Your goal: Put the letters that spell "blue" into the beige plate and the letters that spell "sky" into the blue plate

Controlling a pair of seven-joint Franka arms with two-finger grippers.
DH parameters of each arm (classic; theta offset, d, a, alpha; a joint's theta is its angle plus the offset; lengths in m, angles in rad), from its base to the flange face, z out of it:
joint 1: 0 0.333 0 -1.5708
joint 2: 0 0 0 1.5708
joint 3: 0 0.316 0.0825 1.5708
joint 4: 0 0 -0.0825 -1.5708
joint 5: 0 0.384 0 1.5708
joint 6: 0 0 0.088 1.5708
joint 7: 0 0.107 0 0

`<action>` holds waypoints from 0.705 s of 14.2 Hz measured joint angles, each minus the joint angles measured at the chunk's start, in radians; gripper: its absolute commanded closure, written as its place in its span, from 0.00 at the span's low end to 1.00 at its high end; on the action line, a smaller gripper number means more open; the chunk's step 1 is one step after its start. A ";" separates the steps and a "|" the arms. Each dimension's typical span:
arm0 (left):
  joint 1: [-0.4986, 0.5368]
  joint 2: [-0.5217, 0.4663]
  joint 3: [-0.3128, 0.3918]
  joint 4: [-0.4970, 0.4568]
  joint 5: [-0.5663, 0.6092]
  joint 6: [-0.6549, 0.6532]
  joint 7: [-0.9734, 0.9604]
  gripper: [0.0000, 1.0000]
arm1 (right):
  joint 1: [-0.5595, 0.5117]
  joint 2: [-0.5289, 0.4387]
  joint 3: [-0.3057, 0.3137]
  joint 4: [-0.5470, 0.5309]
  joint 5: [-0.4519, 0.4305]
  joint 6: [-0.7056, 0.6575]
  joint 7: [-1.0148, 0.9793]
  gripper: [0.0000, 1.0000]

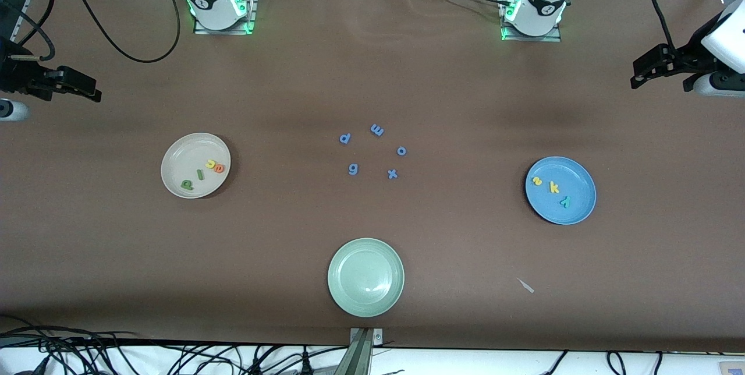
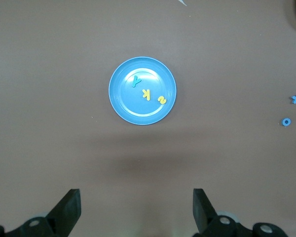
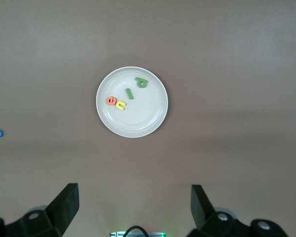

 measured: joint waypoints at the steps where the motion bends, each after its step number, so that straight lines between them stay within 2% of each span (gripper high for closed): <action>1: 0.000 0.000 0.000 0.000 0.000 0.000 0.000 0.00 | -0.006 0.000 0.005 0.000 0.000 0.000 0.000 0.00; 4: 0.000 0.000 0.000 0.000 0.000 0.000 0.000 0.00 | -0.037 0.000 0.038 0.000 0.000 0.000 0.000 0.00; 10: 0.000 0.000 0.000 0.000 0.000 0.000 0.000 0.00 | -0.041 0.004 0.044 0.000 0.000 0.000 0.000 0.00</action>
